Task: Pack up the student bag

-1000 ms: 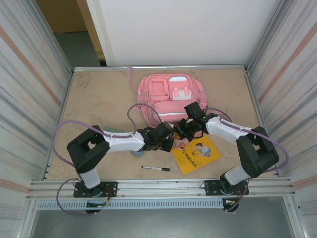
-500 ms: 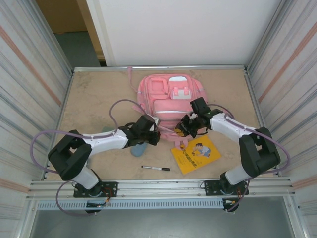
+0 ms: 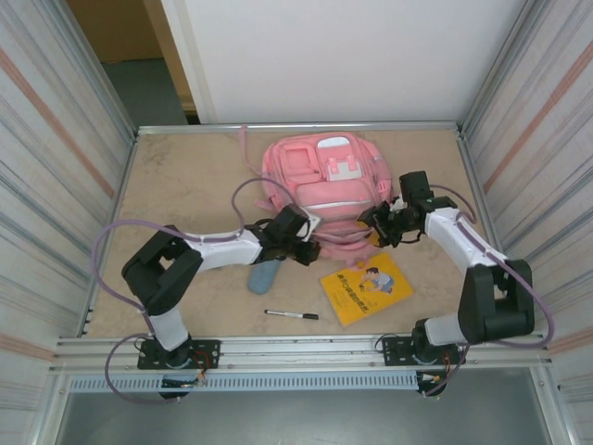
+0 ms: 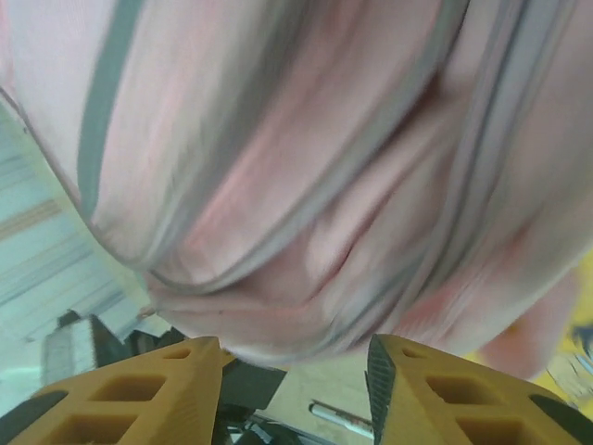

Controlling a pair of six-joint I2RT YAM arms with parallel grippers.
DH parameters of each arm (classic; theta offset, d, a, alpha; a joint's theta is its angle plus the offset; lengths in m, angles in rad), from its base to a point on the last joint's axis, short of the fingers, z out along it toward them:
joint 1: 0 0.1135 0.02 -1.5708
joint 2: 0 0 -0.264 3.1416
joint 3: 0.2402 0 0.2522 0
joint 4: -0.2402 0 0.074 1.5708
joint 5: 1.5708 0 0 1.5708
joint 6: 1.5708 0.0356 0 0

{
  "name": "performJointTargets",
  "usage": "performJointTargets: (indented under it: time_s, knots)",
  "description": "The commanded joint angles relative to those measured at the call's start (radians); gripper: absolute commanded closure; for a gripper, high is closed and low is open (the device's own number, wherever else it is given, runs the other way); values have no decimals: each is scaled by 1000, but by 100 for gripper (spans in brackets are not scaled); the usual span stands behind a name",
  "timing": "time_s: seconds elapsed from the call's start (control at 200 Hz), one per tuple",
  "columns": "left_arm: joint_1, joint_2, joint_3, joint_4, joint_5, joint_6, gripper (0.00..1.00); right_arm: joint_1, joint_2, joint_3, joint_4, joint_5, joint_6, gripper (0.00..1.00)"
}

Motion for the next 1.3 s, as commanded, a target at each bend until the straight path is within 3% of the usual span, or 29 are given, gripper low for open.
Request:
performJointTargets:
  time_s: [0.0,0.165,0.185,0.205,0.411,0.611,0.712,0.837,0.887,1.067,1.293]
  knots:
    - [-41,22,113,84,82,-3,100,-4,-134,-2,-214,166,68,51]
    - [-91,91,241,61,73,18,100,-20,-273,-74,-217,262,174,38]
    - [-95,101,254,57,75,21,100,-21,-278,-74,-215,265,178,16]
    - [-98,108,268,50,80,21,100,-23,-281,-73,-214,265,184,12]
    - [-145,150,306,47,86,31,100,-15,-186,-67,-107,140,253,13]
    - [-166,171,313,54,80,26,100,47,-71,-39,-50,150,267,14]
    - [-166,166,318,29,74,28,100,71,-45,-55,-4,147,267,27]
    - [-155,111,249,58,48,38,100,58,-55,-88,46,156,258,73]
    - [-138,97,206,79,51,23,100,51,-68,-86,42,154,237,82]
    - [-66,1,51,99,14,9,100,9,-109,-70,2,170,170,92]
    - [32,1,2,38,-84,73,100,-117,-57,-30,-75,119,-19,95]
